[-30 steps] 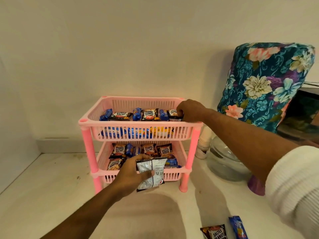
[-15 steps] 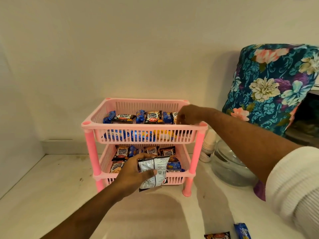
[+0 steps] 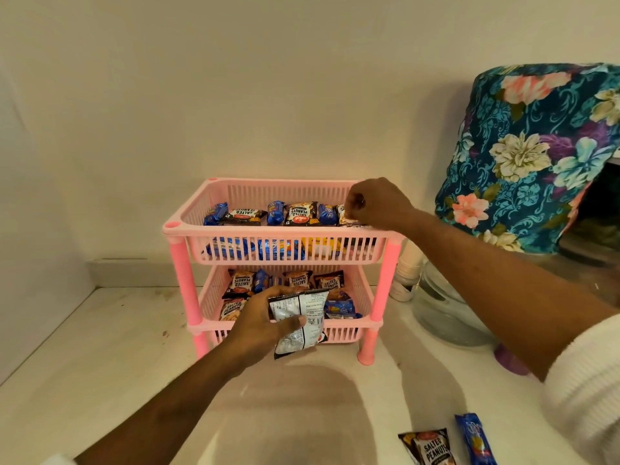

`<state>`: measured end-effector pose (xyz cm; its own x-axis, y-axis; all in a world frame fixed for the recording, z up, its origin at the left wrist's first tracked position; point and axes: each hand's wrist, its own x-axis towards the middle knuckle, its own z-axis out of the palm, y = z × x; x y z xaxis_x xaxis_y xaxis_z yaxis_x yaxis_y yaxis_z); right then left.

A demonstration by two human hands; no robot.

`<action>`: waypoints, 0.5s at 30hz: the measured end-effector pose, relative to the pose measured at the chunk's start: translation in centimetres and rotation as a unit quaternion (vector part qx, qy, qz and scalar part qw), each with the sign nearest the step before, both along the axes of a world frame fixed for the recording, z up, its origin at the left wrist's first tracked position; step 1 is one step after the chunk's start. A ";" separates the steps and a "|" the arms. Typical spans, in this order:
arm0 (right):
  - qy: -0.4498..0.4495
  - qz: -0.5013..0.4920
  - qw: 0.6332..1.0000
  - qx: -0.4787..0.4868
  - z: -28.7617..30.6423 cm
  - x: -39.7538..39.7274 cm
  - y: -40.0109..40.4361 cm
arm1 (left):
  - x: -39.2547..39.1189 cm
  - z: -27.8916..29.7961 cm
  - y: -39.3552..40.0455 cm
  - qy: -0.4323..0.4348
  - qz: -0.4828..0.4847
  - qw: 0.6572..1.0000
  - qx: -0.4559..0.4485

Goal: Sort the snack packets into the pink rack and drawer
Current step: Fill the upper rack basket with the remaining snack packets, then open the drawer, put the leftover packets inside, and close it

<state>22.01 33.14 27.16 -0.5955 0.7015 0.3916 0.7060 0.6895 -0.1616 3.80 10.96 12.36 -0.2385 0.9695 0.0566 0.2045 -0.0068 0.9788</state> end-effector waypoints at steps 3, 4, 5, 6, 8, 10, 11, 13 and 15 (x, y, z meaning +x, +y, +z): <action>0.141 0.015 0.986 0.086 -1.9 1.2 -3.6 | 0.0 -1.6 -0.7 -0.009 -0.014 1.000 -0.006; 0.173 0.027 0.979 0.109 -2.7 1.7 -4.8 | 0.1 -2.2 -1.0 -0.009 -0.019 1.000 -0.009; 0.197 0.037 0.972 0.123 -3.7 2.4 -6.1 | 0.4 -3.0 -1.3 -0.006 -0.022 1.000 -0.015; 0.213 0.045 0.967 0.135 -4.9 3.1 -7.3 | 0.6 -3.8 -1.6 -0.001 -0.024 1.000 -0.018; 0.220 0.045 0.964 0.145 -7.6 4.7 -9.2 | 1.5 -5.6 -2.2 0.026 -0.031 0.999 -0.013; 0.221 0.038 0.967 0.121 -10.6 6.2 -10.6 | 2.5 -7.2 -2.8 0.061 -0.044 0.997 0.002; 0.224 0.033 0.969 0.099 -12.2 7.0 -11.1 | 3.1 -8.1 -3.0 0.070 -0.055 0.996 0.006; 0.224 0.013 0.973 0.059 -15.4 8.8 -12.1 | 4.4 -9.8 -3.6 0.092 -0.069 0.993 0.013; 0.218 -0.018 0.976 0.015 -18.5 10.4 -13.2 | 5.8 -11.6 -4.1 0.120 -0.075 0.990 0.023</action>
